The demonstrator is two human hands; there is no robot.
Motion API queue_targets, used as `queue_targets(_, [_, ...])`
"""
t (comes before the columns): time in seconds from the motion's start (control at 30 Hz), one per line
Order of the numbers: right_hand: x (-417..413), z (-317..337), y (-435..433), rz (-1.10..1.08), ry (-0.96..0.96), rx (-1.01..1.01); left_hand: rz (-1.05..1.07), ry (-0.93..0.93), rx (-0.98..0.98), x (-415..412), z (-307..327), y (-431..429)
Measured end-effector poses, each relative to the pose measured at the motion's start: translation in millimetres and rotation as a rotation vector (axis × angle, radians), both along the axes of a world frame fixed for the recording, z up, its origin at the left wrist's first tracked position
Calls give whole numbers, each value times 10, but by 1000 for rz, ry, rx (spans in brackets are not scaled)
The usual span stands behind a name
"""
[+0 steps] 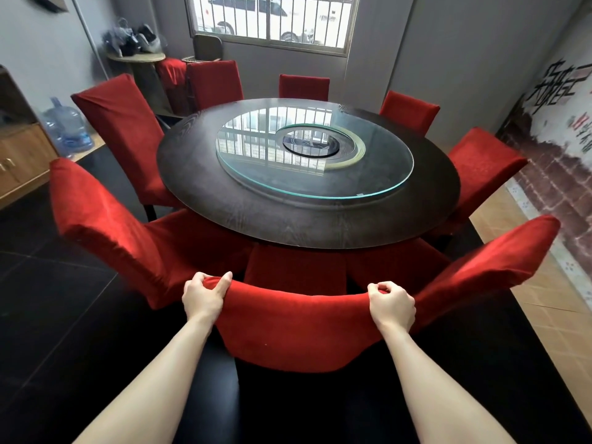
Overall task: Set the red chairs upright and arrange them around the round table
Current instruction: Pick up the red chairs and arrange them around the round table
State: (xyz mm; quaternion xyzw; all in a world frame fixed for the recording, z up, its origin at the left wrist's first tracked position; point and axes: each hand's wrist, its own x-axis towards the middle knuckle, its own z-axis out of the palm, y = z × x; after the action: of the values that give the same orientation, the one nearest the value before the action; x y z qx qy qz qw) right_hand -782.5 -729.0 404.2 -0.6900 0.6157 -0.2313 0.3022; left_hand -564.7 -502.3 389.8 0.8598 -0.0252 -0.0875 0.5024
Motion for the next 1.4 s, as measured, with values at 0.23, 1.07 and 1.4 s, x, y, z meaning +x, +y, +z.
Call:
queue_targets(0.23, [-6, -9, -21, -21, 1, 13, 5, 0, -2, -13, -3, -11])
queue_targets(1.07, [-50, -76, -162, 14, -38, -4, 59, -19, -10, -93, 10, -115])
queue_targets(1.4, [-66, -68, -207, 31, -57, -13, 64, -26, -10, -104, 23, -161])
